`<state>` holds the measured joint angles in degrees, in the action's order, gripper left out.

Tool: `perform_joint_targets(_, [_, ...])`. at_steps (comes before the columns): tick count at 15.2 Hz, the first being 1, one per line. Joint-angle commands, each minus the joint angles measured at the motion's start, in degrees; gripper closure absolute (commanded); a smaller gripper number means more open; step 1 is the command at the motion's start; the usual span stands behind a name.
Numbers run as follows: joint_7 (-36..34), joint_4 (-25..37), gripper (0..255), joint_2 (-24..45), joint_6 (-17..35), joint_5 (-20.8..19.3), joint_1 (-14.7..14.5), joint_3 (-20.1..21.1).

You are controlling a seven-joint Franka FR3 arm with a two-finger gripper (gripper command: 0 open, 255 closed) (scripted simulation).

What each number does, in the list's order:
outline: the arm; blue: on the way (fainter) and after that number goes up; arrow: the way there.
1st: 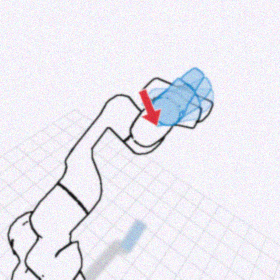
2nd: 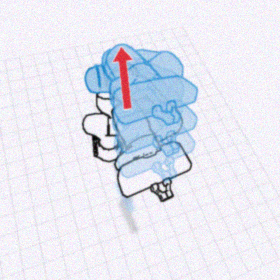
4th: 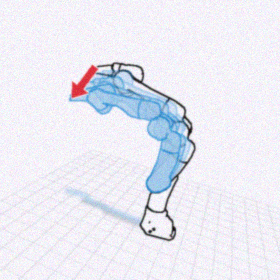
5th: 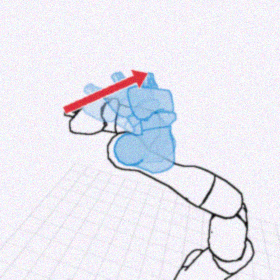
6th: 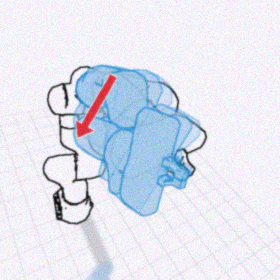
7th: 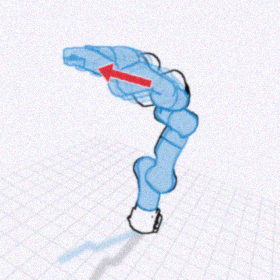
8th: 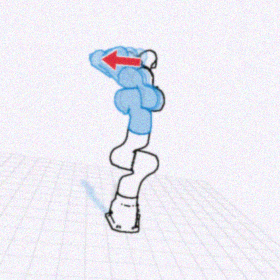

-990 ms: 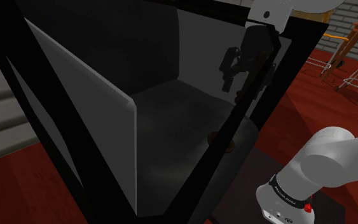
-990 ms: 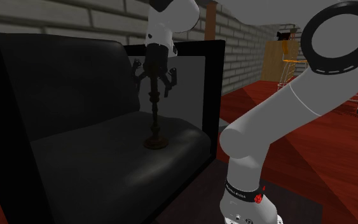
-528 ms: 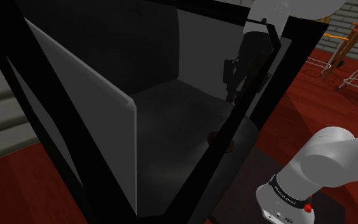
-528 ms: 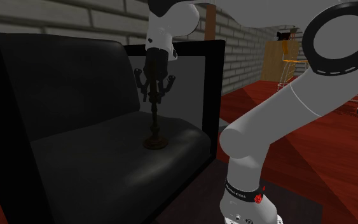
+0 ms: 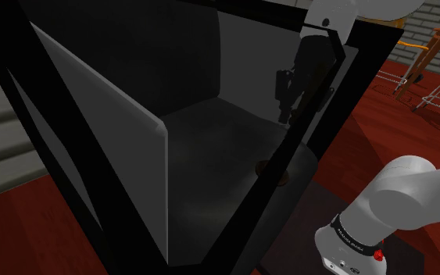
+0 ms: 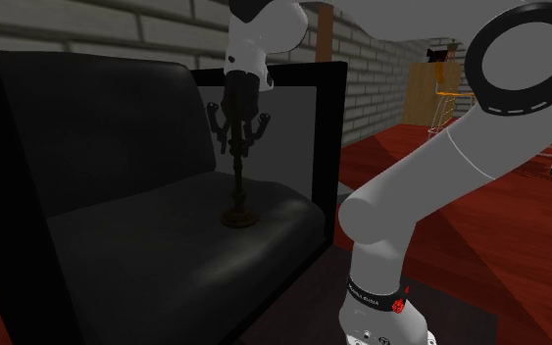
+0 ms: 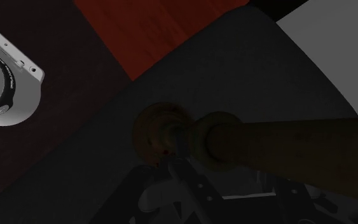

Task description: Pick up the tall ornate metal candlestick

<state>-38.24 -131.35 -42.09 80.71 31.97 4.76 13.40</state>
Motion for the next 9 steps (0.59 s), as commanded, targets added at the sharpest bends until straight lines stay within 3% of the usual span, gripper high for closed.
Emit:
perform_joint_targets(1, [-0.5,1.5,255,0.3,-1.1,-0.1,0.0,-0.2])
perform_joint_targets(9, [-2.9,8.8,255,2.4,-5.9,-0.5,0.1,-1.2])
